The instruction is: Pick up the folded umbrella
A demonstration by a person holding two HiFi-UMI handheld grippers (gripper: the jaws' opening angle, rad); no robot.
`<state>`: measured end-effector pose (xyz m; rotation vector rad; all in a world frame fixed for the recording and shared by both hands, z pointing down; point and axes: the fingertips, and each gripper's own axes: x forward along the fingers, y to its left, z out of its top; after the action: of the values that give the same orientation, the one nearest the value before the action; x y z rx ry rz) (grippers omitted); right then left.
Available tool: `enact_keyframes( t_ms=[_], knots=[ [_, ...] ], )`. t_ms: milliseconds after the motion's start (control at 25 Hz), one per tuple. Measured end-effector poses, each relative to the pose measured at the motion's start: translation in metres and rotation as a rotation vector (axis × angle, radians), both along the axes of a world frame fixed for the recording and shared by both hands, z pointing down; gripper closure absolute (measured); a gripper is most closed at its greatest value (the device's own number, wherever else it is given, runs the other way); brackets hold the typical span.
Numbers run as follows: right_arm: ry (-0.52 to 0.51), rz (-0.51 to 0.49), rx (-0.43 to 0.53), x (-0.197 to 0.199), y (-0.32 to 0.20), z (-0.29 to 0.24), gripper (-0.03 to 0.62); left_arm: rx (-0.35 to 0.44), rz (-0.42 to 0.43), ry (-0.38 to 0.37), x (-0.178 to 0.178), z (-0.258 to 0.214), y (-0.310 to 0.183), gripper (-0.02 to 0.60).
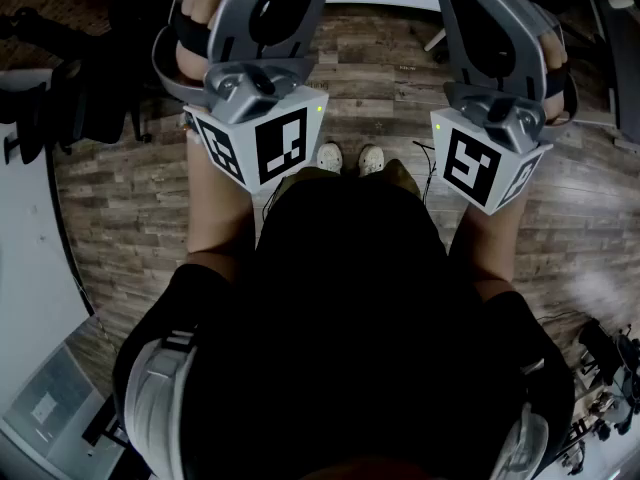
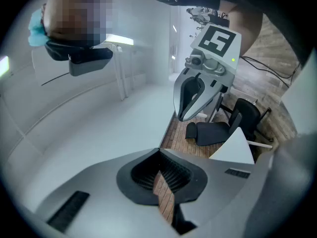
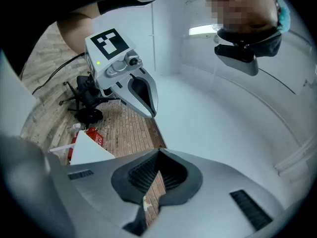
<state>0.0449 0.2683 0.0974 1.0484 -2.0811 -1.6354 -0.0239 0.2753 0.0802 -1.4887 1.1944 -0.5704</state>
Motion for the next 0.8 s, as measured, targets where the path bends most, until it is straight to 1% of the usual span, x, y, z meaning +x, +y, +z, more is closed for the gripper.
enact_keyframes(
  t_ms=[160, 320, 520, 800],
  knots=[
    [-0.002, -0.001, 0.004, 0.001, 0.005, -0.004, 0.566, -0.004, 0.010, 0.007, 0.002, -0.003, 0.006, 0.571],
    [-0.005, -0.022, 0.014, 0.000, 0.010, -0.009, 0.566, 0.006, 0.005, 0.006, 0.004, -0.006, 0.010, 0.571],
    [-0.005, -0.011, 0.010, 0.011, 0.010, -0.009, 0.566, 0.002, -0.007, 0.010, 0.011, -0.007, 0.012, 0.571],
    [-0.012, -0.050, 0.004, 0.027, 0.011, -0.004, 0.566, -0.007, -0.026, 0.014, 0.031, -0.003, 0.012, 0.571]
  ],
)
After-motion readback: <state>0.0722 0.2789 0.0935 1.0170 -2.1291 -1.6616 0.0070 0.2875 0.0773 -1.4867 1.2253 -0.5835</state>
